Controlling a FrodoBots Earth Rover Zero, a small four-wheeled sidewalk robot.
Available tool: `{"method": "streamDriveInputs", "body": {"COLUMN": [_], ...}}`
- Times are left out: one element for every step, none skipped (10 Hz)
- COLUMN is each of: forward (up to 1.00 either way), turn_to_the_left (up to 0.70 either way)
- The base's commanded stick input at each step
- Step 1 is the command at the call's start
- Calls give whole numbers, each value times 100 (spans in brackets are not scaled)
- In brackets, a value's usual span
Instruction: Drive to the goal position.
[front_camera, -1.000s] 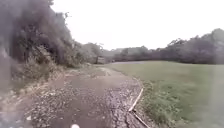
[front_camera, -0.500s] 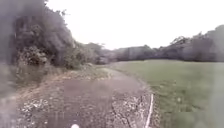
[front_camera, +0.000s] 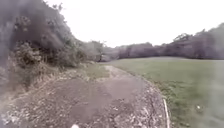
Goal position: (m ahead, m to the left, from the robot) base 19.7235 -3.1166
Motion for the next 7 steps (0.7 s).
{"method": "streamDriveInputs", "body": {"forward": [100,100,100,100,100,100,100], "turn_to_the_left": [-3,-3,-3,-25,-38,-40,-19]}}
